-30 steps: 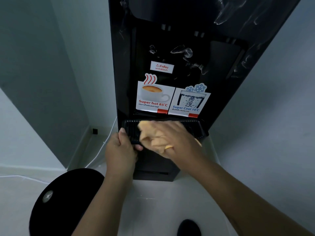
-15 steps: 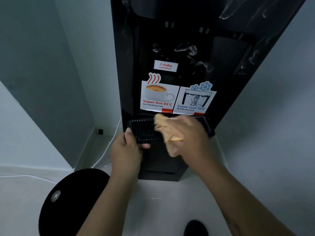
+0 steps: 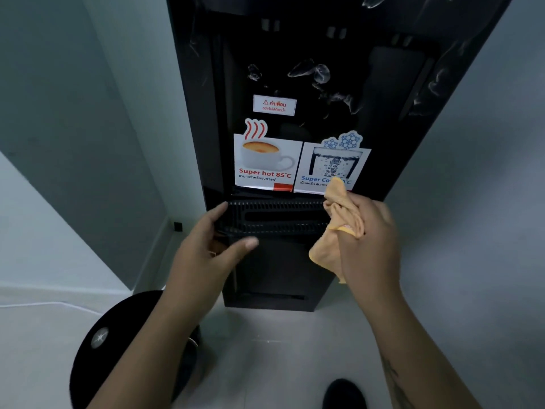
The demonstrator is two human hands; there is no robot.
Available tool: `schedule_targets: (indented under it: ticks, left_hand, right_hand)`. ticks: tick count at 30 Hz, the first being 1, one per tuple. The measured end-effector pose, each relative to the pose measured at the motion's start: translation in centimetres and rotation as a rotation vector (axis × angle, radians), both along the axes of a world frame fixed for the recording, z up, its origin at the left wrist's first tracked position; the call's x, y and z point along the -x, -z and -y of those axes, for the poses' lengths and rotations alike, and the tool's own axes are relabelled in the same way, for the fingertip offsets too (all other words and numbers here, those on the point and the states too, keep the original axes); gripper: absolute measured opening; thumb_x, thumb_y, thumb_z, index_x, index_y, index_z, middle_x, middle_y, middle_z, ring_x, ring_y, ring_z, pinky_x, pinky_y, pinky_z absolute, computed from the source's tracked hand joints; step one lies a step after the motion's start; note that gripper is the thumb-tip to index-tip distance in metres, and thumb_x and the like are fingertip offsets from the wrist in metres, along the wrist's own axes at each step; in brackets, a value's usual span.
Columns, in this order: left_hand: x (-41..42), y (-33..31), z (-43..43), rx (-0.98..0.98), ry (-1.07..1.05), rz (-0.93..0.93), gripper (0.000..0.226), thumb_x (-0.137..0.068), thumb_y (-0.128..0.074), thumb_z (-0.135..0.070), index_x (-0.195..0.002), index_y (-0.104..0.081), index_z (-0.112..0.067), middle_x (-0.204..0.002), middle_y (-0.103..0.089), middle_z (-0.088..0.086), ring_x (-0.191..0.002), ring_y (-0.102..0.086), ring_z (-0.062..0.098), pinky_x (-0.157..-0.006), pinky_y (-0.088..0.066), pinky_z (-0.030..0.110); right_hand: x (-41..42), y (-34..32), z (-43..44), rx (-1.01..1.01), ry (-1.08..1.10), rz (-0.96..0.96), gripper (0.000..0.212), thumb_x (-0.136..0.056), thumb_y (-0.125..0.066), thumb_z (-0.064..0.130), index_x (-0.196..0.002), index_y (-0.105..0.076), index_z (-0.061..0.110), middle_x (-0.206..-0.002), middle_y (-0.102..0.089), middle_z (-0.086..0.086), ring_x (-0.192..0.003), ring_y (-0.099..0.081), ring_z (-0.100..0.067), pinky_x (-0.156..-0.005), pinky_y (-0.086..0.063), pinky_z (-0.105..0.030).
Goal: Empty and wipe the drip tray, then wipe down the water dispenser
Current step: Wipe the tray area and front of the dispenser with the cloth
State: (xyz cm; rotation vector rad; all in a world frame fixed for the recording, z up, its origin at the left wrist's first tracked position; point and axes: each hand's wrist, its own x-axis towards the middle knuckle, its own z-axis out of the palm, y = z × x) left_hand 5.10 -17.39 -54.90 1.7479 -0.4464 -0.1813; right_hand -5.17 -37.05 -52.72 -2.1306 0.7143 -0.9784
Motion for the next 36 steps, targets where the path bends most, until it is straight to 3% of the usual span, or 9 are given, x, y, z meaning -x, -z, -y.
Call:
schedule_targets:
  ticks: [4, 7, 11, 13, 16, 21, 24, 29, 36]
  left_hand:
    - [-1.1, -0.2, -1.1, -0.135, -0.118, 0.268, 0.040, -0.091, -0.068, -0.009, -0.124, -0.067, -0.031, -0.086, -0.066, -0.020, -0.080, -0.061, -0.006, -0.069, -0.040, -0.001]
    - [-1.1, -1.2, -0.4, -0.131, -0.191, 0.442, 0.020, -0.087, -0.063, -0.037, -0.106, -0.067, -0.043, -0.087, -0.048, -0.015, -0.079, -0.052, -0.003, -0.070, -0.035, -0.002]
    - [-0.5, -2.5, 1.0, 0.100, -0.217, 0.229, 0.015, -0.089, -0.057, -0.048, -0.081, -0.070, -0.045, -0.086, -0.063, -0.007, -0.076, -0.059, -0.004, -0.068, -0.042, 0.004]
    - [-0.1, -2.6, 1.7, 0.186, -0.219, 0.087, 0.023, -0.095, -0.059, -0.041, -0.079, -0.074, -0.033, -0.078, -0.072, -0.005, -0.071, -0.064, -0.001, -0.062, -0.047, 0.008]
    - [0.2, -2.5, 2.3, 0.242, -0.262, -0.096, 0.031, -0.098, -0.059, -0.034, -0.075, -0.076, -0.023, -0.070, -0.074, -0.006, -0.059, -0.064, -0.001, -0.052, -0.048, 0.011]
    - [0.3, -1.0, 2.0, 0.146, -0.248, -0.268, 0.039, -0.100, -0.056, -0.032, -0.075, -0.070, -0.006, -0.057, -0.063, -0.004, -0.048, -0.054, 0.009, -0.045, -0.044, 0.020]
    - [-0.1, -0.5, 1.5, 0.160, -0.300, -0.294, 0.048, -0.100, -0.056, -0.033, -0.083, -0.059, 0.011, -0.058, -0.054, 0.006, -0.050, -0.046, 0.017, -0.054, -0.038, 0.028]
    - [-0.1, -0.6, 0.7, 0.138, -0.279, -0.301, 0.052, -0.100, -0.054, -0.038, -0.088, -0.057, 0.012, -0.053, -0.053, 0.003, -0.049, -0.045, 0.016, -0.056, -0.038, 0.031]
    - [0.0, -0.4, 0.9, 0.116, -0.313, -0.248, 0.052, -0.100, -0.055, -0.036, -0.083, -0.054, 0.013, -0.049, -0.048, 0.004, -0.040, -0.040, 0.010, -0.039, -0.032, 0.017]
  right_hand:
    - [0.1, -1.4, 0.0, -0.136, 0.065, 0.164, 0.051, -0.086, -0.058, 0.001, -0.124, -0.056, 0.035, -0.118, -0.060, 0.013, -0.107, -0.058, -0.006, -0.082, -0.043, -0.012]
    - [0.7, -2.8, -0.5, -0.142, 0.154, 0.398, 0.044, -0.087, -0.064, 0.012, -0.117, -0.049, 0.040, -0.105, -0.062, 0.027, -0.096, -0.059, 0.007, -0.074, -0.043, -0.005]
    - [0.5, -3.7, -1.0, -0.028, 0.141, 0.512, 0.026, -0.085, -0.063, 0.010, -0.107, -0.062, 0.024, -0.103, -0.064, 0.015, -0.094, -0.060, -0.002, -0.079, -0.044, -0.010]
    - [0.1, -3.1, -1.4, 0.029, 0.124, 0.487, 0.028, -0.082, -0.065, -0.002, -0.107, -0.069, 0.012, -0.114, -0.057, 0.000, -0.102, -0.059, -0.010, -0.087, -0.043, -0.010]
    - [-1.3, -1.9, -2.5, 0.027, 0.060, 0.400, 0.051, -0.073, -0.059, -0.014, -0.115, -0.069, 0.014, -0.115, -0.050, 0.006, -0.106, -0.055, -0.009, -0.091, -0.041, -0.011]
    - [-3.9, 0.2, -5.6, 0.415, -0.249, -0.048, 0.067, -0.055, -0.074, 0.008, -0.115, -0.063, 0.035, -0.110, -0.058, 0.010, -0.097, -0.049, -0.018, -0.077, -0.042, -0.032]
    - [-4.7, 0.5, -4.2, 0.511, -0.069, -0.258, 0.063, -0.049, -0.072, 0.025, -0.107, -0.062, 0.046, -0.104, -0.050, 0.014, -0.093, -0.041, -0.015, -0.073, -0.029, -0.030]
    - [-3.3, -0.2, 1.5, 0.244, 0.298, -0.318, 0.040, -0.071, -0.065, 0.011, -0.105, -0.065, 0.032, -0.108, -0.053, -0.001, -0.099, -0.044, -0.029, -0.079, -0.022, -0.034]
    - [-5.4, -0.9, -5.5, 0.442, -0.267, -0.320, 0.047, -0.073, -0.064, 0.024, -0.116, -0.063, 0.042, -0.103, -0.051, 0.011, -0.100, -0.044, -0.016, -0.080, -0.029, -0.034]
